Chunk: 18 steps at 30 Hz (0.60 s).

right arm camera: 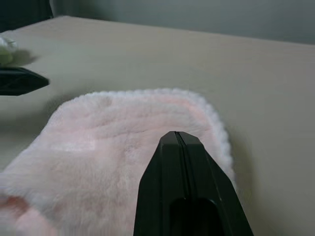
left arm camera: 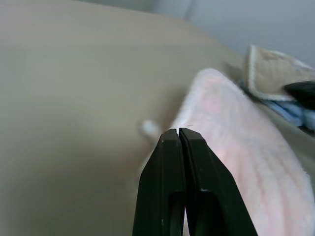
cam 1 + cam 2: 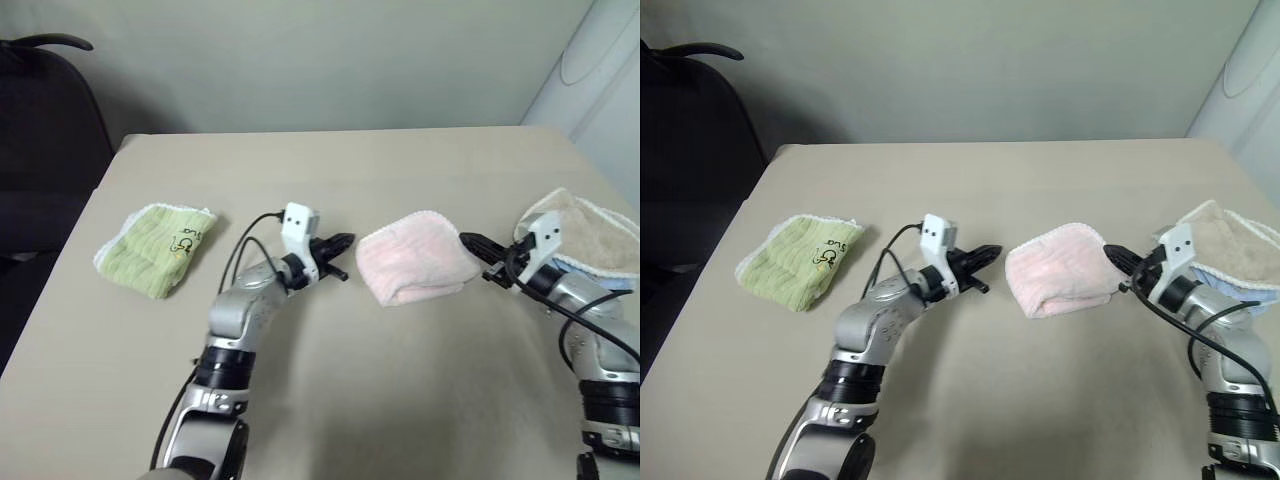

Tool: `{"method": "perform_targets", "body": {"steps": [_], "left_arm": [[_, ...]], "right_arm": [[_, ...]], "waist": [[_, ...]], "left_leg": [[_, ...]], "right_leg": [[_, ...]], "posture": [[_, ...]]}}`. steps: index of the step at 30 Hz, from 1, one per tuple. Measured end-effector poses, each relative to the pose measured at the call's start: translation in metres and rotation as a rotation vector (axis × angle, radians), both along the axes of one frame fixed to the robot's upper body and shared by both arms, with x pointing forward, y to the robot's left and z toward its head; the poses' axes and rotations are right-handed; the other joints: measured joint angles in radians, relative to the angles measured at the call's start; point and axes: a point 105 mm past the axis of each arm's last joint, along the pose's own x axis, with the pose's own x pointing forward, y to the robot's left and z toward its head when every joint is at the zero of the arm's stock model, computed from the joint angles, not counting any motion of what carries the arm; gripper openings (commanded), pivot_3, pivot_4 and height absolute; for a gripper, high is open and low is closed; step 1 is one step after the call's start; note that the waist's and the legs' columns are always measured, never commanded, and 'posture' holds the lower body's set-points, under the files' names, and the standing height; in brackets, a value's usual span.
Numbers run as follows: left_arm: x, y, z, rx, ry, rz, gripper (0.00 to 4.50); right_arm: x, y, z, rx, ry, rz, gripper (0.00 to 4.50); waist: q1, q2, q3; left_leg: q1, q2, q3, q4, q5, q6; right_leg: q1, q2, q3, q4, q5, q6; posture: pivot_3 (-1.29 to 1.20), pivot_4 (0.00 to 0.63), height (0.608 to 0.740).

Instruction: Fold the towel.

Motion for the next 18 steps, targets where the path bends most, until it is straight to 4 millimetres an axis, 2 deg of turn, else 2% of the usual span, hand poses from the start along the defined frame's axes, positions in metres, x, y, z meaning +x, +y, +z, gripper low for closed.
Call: {"method": "perform_targets", "body": {"steps": [1, 4, 7, 10, 15, 17, 18], "left_arm": [[-0.003, 0.004, -0.004, -0.020, 0.047, 0.007, 0.09], [-0.013, 0.007, -0.008, -0.108, 0.163, -0.002, 0.09], [-0.022, 0.001, -0.007, -0.178, 0.252, -0.038, 0.70], [-0.029, -0.008, -0.007, -0.272, 0.368, -0.068, 1.77], [-0.028, -0.028, 0.005, -0.371, 0.497, -0.113, 3.66], [-0.028, -0.034, 0.001, -0.362, 0.551, -0.117, 4.33], [-0.028, -0.038, -0.001, -0.359, 0.580, -0.121, 4.48]], "right_arm": [[-0.002, -0.002, -0.002, -0.003, 0.012, -0.003, 0.54], [-0.004, -0.006, -0.005, -0.020, 0.033, -0.012, 1.57], [-0.004, -0.008, -0.003, -0.032, 0.030, -0.017, 2.58], [-0.002, -0.011, -0.002, -0.051, 0.007, -0.040, 3.64], [0.006, -0.013, 0.007, -0.052, -0.045, -0.068, 3.64], [0.007, -0.013, 0.010, -0.052, -0.060, -0.074, 3.64], [0.008, -0.013, 0.011, -0.054, -0.064, -0.077, 3.64]], "waist": [[0.001, 0.000, 0.000], [0.001, 0.000, 0.000], [0.001, 0.000, 0.000], [0.001, 0.000, 0.000], [0.001, 0.000, 0.000], [0.001, 0.000, 0.000], [0.002, 0.000, 0.000]], "left_leg": [[0.000, -0.001, 0.000, 0.000, 0.000, 0.000], [0.000, -0.002, 0.000, 0.002, 0.000, 0.001], [0.000, -0.002, 0.000, 0.002, 0.000, 0.001], [0.000, -0.002, 0.000, 0.003, 0.000, 0.001], [0.000, -0.002, 0.000, 0.004, 0.000, 0.002], [0.000, -0.002, 0.000, 0.005, -0.001, 0.002], [0.000, -0.003, 0.000, 0.005, -0.001, 0.002]], "right_leg": [[0.000, -0.001, 0.000, 0.000, 0.000, 0.000], [0.000, -0.002, 0.000, 0.001, -0.001, 0.001], [0.000, -0.002, 0.001, 0.001, -0.001, 0.002], [0.000, -0.002, 0.000, 0.001, -0.001, 0.002], [0.001, -0.002, 0.000, 0.002, -0.001, 0.003], [0.001, -0.002, 0.000, 0.002, -0.001, 0.003], [0.001, -0.002, 0.000, 0.002, -0.001, 0.003]], "posture": [[0.00, 0.150, 0.740], [0.00, 0.150, 0.740], [0.00, 0.150, 0.740], [0.00, 0.150, 0.740], [0.00, 0.150, 0.740], [0.00, 0.150, 0.740], [0.00, 0.150, 0.740]]}}
